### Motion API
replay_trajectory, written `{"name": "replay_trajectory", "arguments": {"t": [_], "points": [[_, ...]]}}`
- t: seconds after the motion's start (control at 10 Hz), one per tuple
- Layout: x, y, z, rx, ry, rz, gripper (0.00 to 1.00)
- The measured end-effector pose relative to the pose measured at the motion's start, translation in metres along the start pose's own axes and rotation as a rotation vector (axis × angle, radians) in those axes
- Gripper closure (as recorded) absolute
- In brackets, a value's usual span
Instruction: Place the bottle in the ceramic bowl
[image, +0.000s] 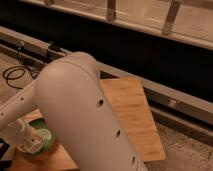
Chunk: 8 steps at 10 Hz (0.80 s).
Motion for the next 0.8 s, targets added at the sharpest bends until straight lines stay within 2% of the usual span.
{"name": "replay_trajectory", "arguments": {"t": [0.2, 0.5, 0.8], "points": [[-0.005, -0.014, -0.004, 0.009, -0.014, 0.021, 1.00], [-0.009, -0.056, -0.012, 0.002, -0.037, 0.090, 1.00], [-0.009, -0.056, -0.012, -0.005, -0.034, 0.090, 0.94]]}}
